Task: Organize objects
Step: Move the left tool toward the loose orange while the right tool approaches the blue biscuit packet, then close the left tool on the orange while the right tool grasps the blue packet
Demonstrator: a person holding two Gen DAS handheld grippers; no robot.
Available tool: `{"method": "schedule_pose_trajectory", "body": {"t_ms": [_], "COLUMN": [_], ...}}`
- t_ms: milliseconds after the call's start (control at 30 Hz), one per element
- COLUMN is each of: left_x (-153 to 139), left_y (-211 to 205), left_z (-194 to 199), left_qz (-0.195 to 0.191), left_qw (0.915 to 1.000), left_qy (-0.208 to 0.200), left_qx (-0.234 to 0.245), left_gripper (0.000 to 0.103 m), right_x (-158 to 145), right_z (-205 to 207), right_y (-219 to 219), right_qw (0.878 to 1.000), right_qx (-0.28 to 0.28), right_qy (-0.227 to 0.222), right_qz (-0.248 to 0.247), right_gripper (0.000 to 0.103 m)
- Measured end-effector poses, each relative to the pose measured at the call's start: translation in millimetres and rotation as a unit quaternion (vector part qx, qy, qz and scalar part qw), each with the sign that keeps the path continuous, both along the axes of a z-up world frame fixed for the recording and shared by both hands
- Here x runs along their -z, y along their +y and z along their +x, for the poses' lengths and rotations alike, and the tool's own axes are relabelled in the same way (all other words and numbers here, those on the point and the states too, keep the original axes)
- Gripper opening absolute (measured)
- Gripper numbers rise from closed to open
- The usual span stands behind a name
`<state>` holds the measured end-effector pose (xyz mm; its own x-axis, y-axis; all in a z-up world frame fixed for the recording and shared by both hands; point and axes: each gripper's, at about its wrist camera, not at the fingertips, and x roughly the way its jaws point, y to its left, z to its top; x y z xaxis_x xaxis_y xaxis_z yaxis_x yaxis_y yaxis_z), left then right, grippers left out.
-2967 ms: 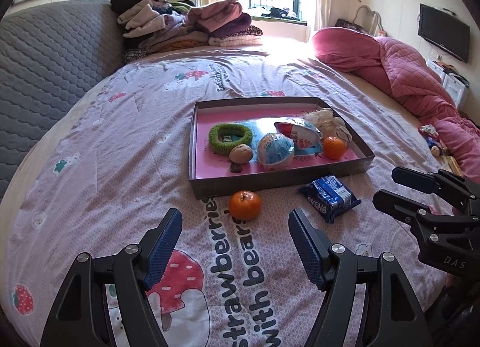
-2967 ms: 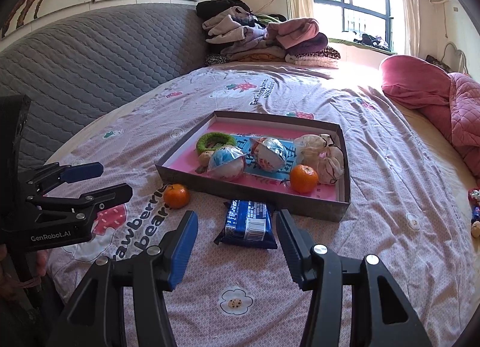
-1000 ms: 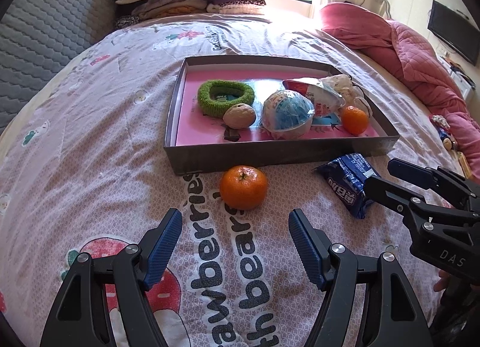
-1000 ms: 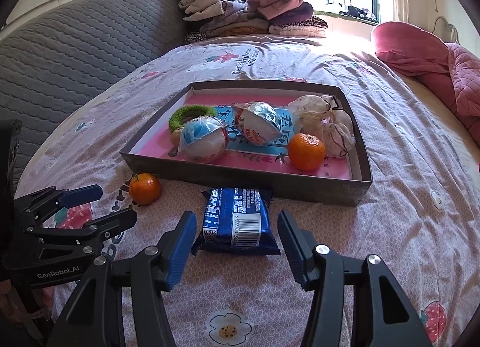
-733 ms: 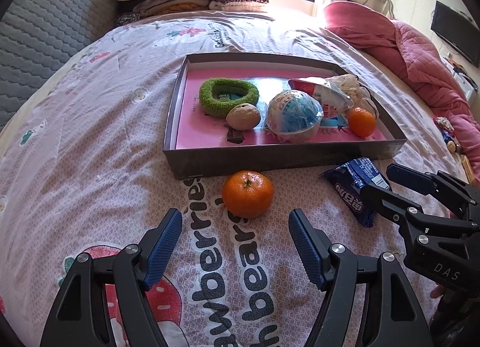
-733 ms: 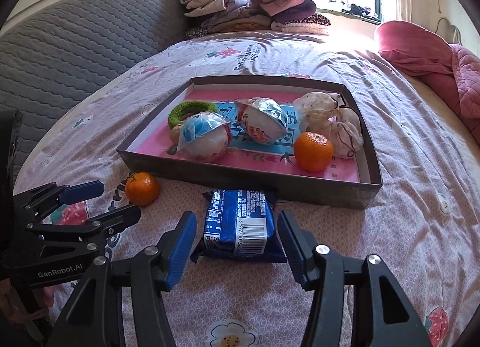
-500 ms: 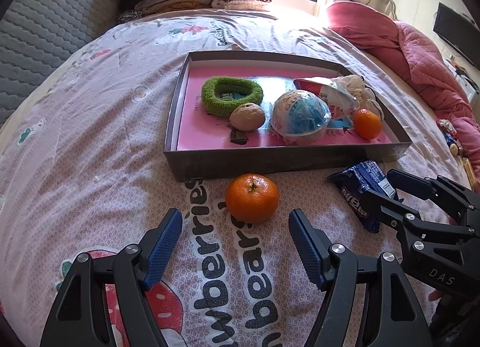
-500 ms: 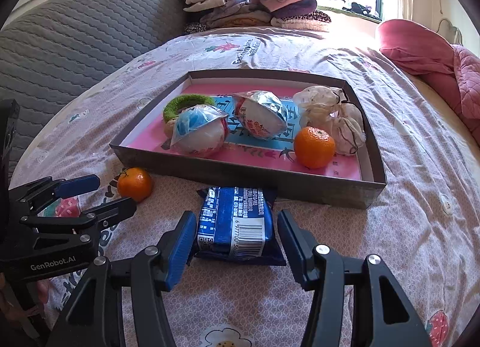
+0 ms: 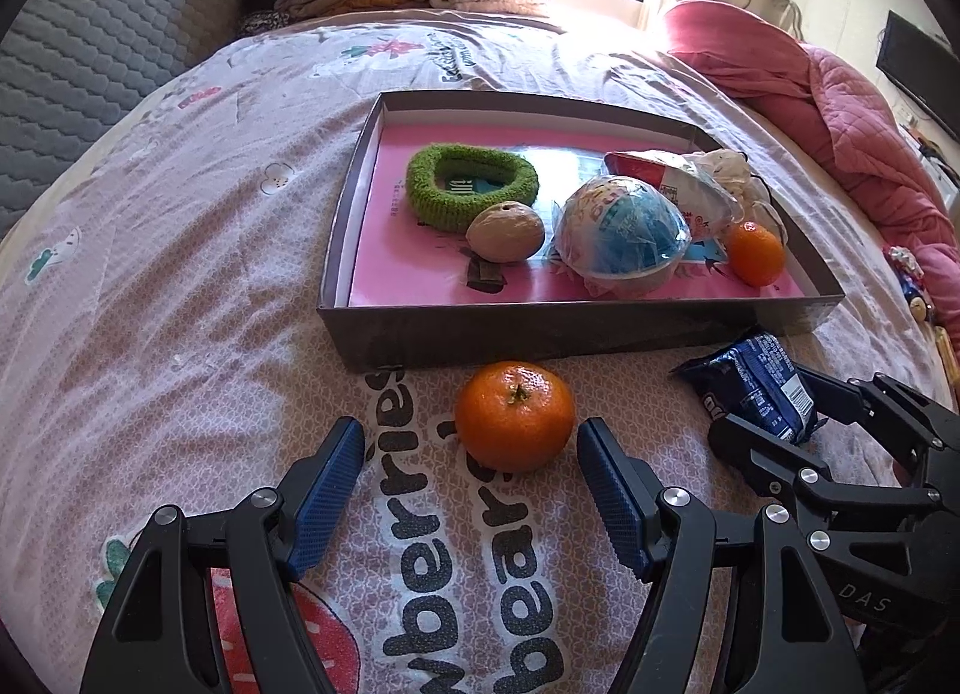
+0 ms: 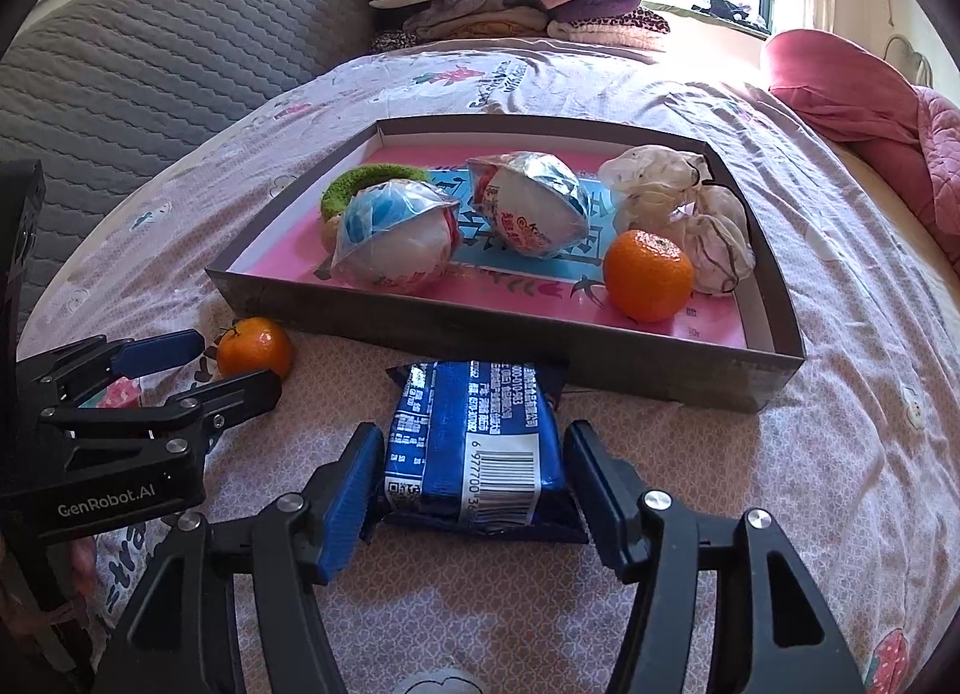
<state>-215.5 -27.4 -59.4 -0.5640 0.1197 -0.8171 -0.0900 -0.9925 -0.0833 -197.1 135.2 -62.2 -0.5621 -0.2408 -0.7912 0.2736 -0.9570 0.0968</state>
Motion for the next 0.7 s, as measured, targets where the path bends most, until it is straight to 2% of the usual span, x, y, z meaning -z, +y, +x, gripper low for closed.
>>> {"method": "schedule_pose_trajectory", "body": {"t_ms": [700], "left_x": [7.0], "left_y": [5.6], "left_z": [-7.2], "left_qz": [-0.002], "left_qw": [1.0000], "left_qy": [0.003], "left_qx": [0.000], "left_gripper": [0.074], "right_x": [4.0], "right_z": [1.5], "right_y": [-6.6], "right_qw": [1.000], "right_qx": [-0.001], "right_qy": [0.010], "right_qz": [0.023], "right_gripper": [0.060]}}
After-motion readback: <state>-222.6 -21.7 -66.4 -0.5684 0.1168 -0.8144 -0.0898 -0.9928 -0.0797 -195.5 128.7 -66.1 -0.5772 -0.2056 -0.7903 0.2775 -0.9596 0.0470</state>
